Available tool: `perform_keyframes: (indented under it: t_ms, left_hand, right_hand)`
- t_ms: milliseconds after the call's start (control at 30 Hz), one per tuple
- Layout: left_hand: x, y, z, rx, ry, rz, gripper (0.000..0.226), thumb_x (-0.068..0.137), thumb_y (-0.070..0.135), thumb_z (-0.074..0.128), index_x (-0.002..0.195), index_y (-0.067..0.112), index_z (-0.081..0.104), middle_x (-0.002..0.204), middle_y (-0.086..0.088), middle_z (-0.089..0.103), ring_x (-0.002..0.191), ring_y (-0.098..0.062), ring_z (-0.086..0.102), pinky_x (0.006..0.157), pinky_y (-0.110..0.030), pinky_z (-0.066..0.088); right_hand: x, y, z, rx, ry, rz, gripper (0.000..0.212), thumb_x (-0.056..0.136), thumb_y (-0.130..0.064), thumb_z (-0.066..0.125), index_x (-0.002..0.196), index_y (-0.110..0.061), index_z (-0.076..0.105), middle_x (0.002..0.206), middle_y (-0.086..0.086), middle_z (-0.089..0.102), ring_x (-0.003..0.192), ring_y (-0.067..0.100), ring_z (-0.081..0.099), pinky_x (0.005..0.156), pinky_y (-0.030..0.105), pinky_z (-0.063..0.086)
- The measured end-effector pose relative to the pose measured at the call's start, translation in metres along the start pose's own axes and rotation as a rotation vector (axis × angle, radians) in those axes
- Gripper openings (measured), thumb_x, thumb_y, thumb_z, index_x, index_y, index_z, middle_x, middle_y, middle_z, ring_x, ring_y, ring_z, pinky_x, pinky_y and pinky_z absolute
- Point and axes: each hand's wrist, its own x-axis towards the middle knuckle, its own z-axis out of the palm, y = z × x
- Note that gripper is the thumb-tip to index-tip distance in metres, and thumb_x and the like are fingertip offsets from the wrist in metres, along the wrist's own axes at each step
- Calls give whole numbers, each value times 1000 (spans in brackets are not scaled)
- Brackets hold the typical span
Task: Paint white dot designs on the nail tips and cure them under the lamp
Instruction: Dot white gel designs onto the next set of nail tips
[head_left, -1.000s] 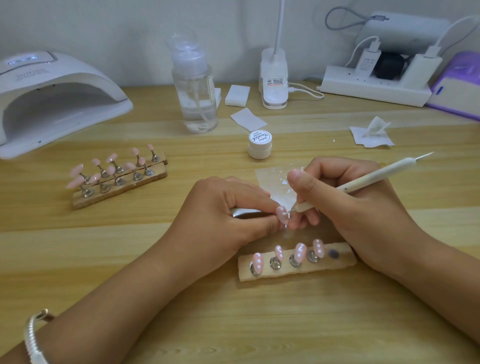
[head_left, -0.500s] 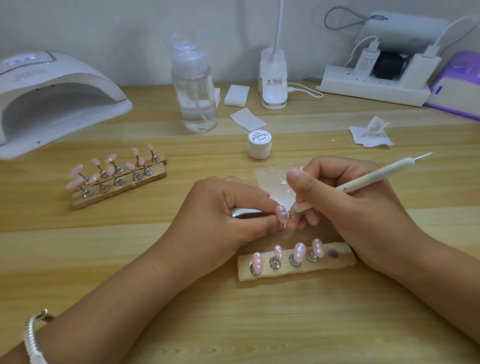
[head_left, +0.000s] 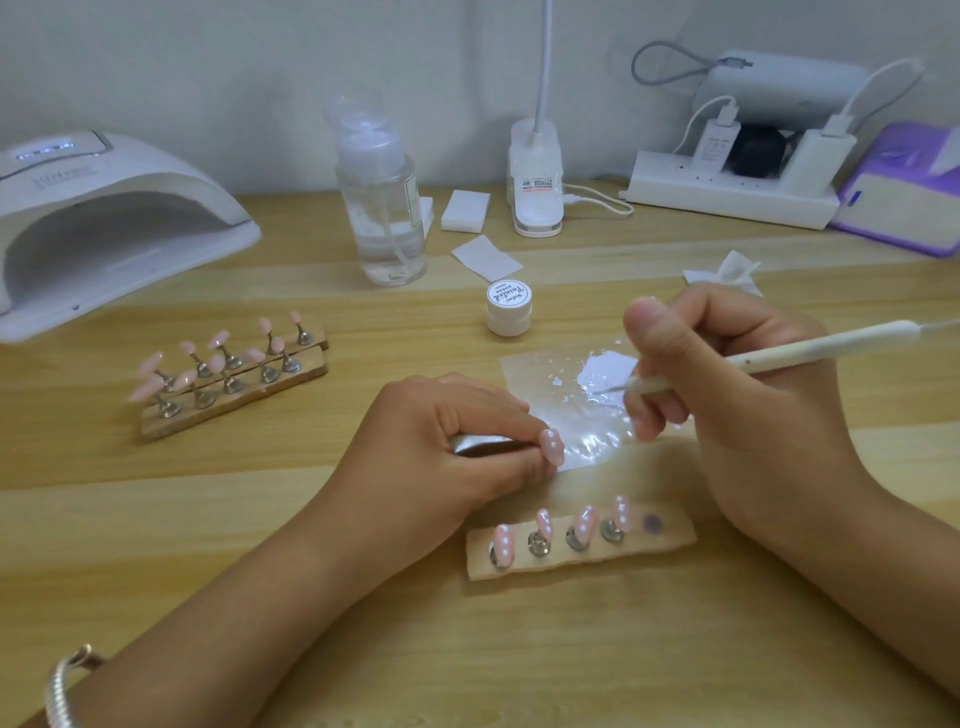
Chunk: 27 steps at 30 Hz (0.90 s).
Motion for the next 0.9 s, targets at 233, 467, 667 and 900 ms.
perform_keyframes:
  t_ms: [233, 467, 667, 900]
  left_hand:
    - [0, 1, 0, 8, 9, -9, 16, 74, 10, 85, 82, 25, 82, 80, 18, 76, 96, -5, 68, 87, -31, 53]
    - [0, 2, 0, 8, 3, -20, 17, 75, 11, 85, 83, 25, 82, 81, 18, 76, 97, -3, 68, 88, -31, 52]
    - [0, 3, -1, 8, -5, -10, 15, 75, 13, 84, 82, 26, 82, 81, 19, 76, 97, -2, 68, 89, -30, 52]
    - [-1, 2, -1, -3, -4, -12, 14, 74, 14, 85, 82, 25, 82, 82, 18, 76, 96, -3, 68, 88, -30, 53]
  right_hand:
    - [21, 8, -27, -504, 49, -113, 37, 89, -42, 71, 67, -12, 67, 59, 1, 62, 53, 9, 55, 55, 21, 43]
    - [24, 21, -33, -550, 48, -63, 41, 92, -36, 68, 61, -8, 69, 53, -4, 63, 46, 6, 57, 49, 13, 42]
    - [24, 21, -33, -541, 83, -66, 41, 94, -35, 65, 62, -9, 69, 54, -11, 63, 50, 4, 59, 49, 14, 45]
    - [22, 10, -30, -414, 166, -144, 35, 98, -37, 57, 74, -16, 71, 64, -8, 68, 65, 3, 64, 68, 9, 43]
